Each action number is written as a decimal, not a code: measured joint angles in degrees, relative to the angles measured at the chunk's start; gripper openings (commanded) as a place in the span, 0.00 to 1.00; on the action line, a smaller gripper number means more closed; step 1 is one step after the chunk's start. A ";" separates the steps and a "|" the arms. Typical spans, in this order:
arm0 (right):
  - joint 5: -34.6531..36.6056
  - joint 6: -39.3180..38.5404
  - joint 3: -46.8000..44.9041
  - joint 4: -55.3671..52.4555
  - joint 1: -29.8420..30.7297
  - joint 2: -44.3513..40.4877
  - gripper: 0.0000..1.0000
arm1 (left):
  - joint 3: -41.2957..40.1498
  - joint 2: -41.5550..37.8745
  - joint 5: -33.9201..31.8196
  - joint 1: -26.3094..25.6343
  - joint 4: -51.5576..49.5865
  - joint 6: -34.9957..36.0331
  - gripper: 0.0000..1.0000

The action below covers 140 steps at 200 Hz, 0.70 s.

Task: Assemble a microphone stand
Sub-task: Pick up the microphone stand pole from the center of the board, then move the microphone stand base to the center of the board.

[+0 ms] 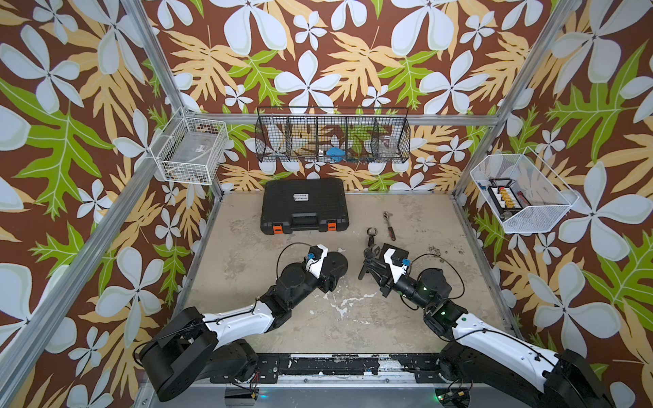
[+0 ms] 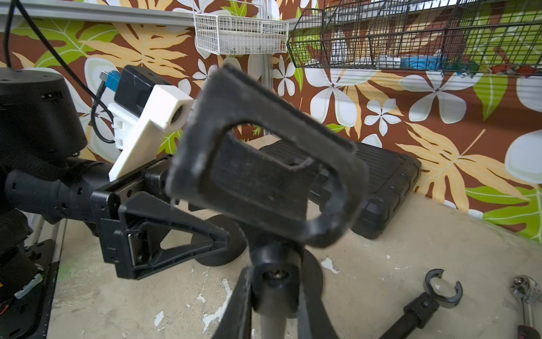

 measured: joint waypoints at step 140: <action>-0.17 -3.21 0.33 1.42 0.02 2.21 0.01 | 28.52 19.50 -6.21 3.54 -31.08 1.33 0.76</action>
